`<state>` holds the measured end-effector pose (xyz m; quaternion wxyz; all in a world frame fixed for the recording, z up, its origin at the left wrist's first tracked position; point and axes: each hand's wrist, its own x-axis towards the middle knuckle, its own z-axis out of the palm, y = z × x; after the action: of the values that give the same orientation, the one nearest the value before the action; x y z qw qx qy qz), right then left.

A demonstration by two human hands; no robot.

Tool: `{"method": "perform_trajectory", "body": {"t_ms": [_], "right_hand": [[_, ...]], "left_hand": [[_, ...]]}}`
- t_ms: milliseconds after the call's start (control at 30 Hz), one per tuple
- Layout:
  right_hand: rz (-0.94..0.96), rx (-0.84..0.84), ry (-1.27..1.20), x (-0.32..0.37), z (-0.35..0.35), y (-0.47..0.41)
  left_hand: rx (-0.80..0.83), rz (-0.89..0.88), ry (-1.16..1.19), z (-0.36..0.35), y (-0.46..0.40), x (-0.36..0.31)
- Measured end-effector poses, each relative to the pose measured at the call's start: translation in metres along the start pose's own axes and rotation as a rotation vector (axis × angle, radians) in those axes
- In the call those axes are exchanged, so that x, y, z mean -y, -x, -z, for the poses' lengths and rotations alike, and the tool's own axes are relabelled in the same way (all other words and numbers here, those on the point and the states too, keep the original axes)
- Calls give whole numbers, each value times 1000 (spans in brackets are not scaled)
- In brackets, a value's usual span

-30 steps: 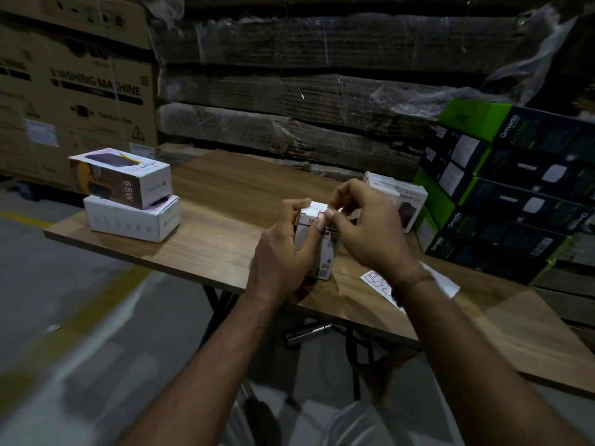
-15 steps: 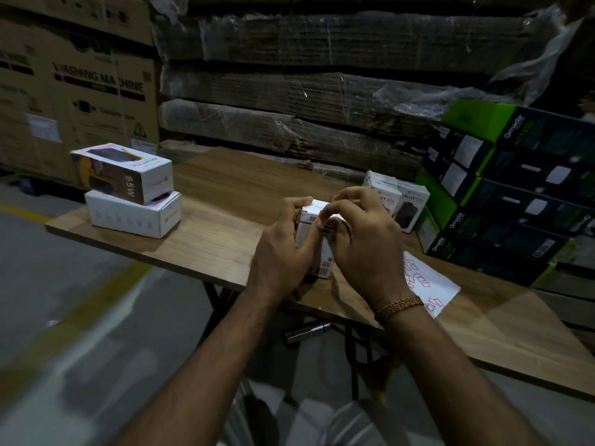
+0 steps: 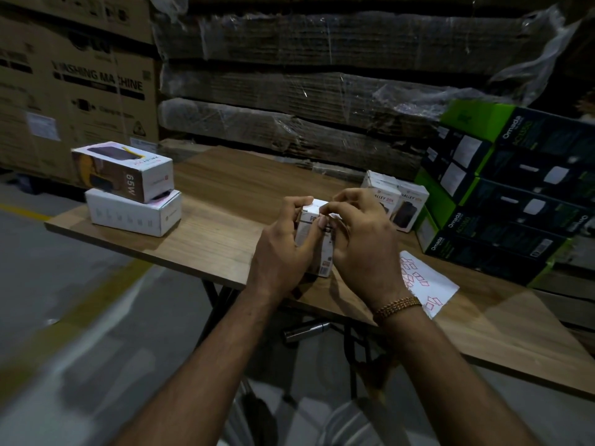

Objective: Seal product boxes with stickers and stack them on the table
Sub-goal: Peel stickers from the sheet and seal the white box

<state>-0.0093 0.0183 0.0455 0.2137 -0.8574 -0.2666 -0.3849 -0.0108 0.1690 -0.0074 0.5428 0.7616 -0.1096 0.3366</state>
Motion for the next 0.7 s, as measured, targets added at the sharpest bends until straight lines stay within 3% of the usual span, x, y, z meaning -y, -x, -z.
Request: {"method": "perform_trajectory", "body": {"t_ms": [700], "right_hand": [[-40, -1, -52, 7, 0, 12]], "left_hand": [[27, -35, 42, 5, 4, -3]]}}
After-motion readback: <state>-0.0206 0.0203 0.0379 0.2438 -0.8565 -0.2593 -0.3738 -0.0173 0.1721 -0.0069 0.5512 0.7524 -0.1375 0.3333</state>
